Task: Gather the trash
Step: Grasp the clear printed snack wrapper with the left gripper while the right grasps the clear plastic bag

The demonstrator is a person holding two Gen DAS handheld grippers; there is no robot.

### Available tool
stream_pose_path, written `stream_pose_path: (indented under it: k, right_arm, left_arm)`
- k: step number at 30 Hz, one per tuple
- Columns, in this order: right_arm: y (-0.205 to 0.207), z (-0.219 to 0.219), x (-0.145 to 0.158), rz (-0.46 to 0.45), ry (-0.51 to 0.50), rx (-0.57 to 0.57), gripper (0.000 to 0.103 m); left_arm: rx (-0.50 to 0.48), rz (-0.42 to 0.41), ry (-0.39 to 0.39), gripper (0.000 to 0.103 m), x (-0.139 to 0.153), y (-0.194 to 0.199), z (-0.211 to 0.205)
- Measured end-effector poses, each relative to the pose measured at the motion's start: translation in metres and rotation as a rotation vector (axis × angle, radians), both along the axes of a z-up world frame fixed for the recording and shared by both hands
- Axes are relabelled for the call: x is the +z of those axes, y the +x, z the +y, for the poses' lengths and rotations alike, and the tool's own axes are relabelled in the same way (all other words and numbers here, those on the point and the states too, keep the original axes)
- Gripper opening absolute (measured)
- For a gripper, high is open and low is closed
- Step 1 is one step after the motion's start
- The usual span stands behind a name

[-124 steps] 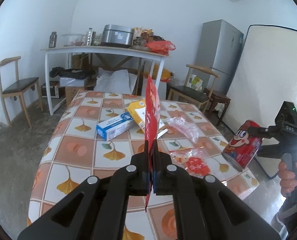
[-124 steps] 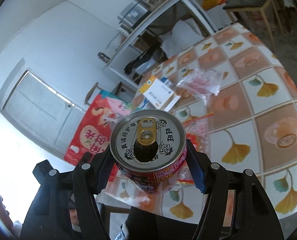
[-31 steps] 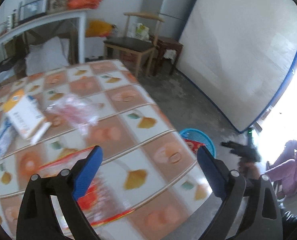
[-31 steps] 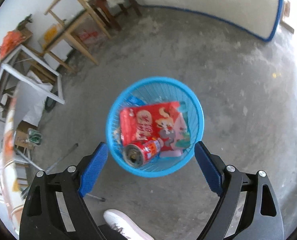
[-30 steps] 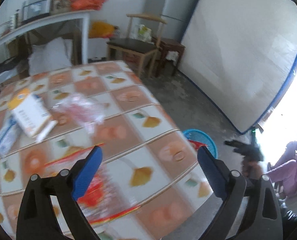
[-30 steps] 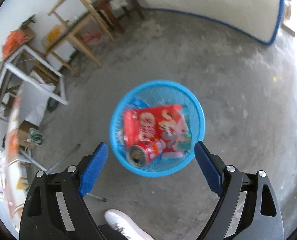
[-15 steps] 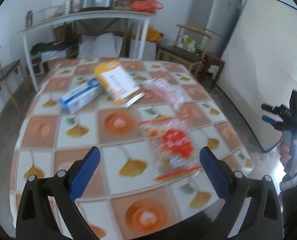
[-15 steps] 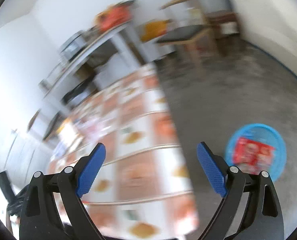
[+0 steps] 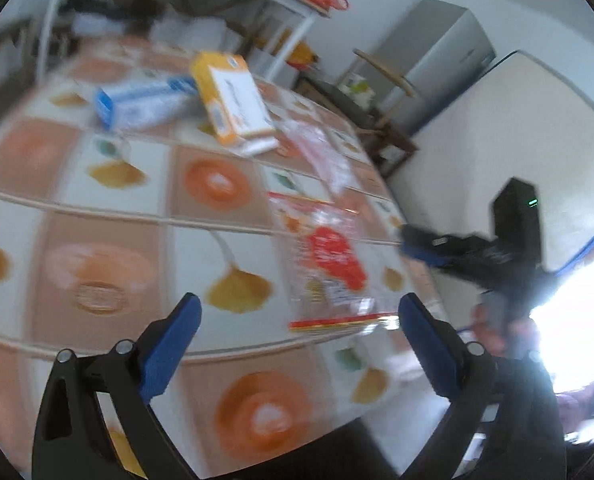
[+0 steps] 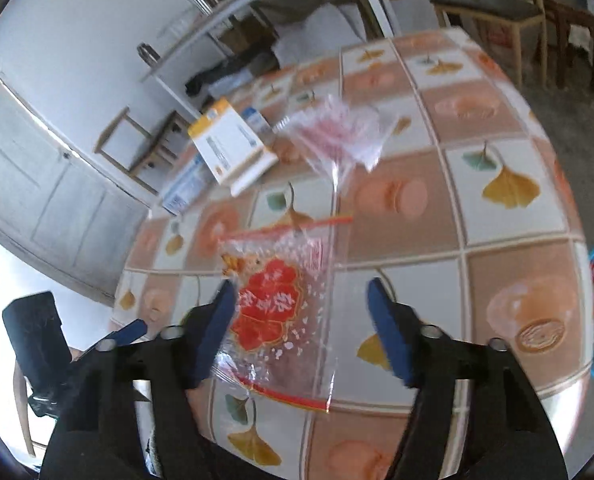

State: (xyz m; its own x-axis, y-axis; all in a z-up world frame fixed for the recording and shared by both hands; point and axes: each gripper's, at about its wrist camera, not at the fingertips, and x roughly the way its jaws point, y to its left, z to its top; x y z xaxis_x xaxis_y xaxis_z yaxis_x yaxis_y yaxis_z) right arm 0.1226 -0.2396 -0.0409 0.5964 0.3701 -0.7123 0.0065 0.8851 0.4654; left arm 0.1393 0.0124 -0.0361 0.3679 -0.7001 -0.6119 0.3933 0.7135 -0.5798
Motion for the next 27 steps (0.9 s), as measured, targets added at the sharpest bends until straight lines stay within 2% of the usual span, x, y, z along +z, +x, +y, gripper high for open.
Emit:
stream_pose_path:
  k: [1, 3, 5, 9, 12, 19, 22, 25, 27]
  right_arm:
    - [-0.002, 0.001, -0.005, 0.014, 0.000, 0.002, 0.046]
    - [0.000, 0.005, -0.009, 0.033, -0.005, 0.004, 0.033]
    - [0.000, 0.010, -0.012, 0.045, -0.015, 0.014, 0.023]
    - [0.000, 0.021, -0.017, 0.069, -0.031, 0.045, 0.008]
    - [0.003, 0.026, -0.023, 0.082, -0.028, 0.063, 0.004]
    - [0.007, 0.029, -0.035, 0.096, 0.017, 0.094, 0.000]
    - [0.008, 0.028, -0.038, 0.096, 0.063, 0.107, 0.000]
    - [0.010, 0.025, -0.043, 0.089, 0.123, 0.129, 0.000]
    - [0.011, 0.024, -0.046, 0.086, 0.157, 0.136, 0.000]
  left_arm:
    - [-0.016, 0.024, -0.025, 0.085, -0.003, 0.004, -0.004]
    - [-0.047, 0.071, -0.059, 0.075, -0.011, 0.012, -0.015]
    - [-0.072, 0.096, -0.066, 0.063, -0.017, 0.017, -0.024]
    - [-0.080, 0.174, -0.097, 0.052, -0.031, 0.028, -0.033]
    - [-0.072, 0.210, -0.138, 0.046, -0.039, 0.032, -0.032]
    - [-0.070, 0.246, -0.220, 0.046, -0.042, 0.039, -0.032]
    - [-0.067, 0.266, -0.249, 0.046, -0.042, 0.044, -0.034]
    - [-0.061, 0.273, -0.244, 0.045, -0.042, 0.049, -0.040]
    - [-0.052, 0.279, -0.201, 0.032, -0.043, 0.050, -0.044]
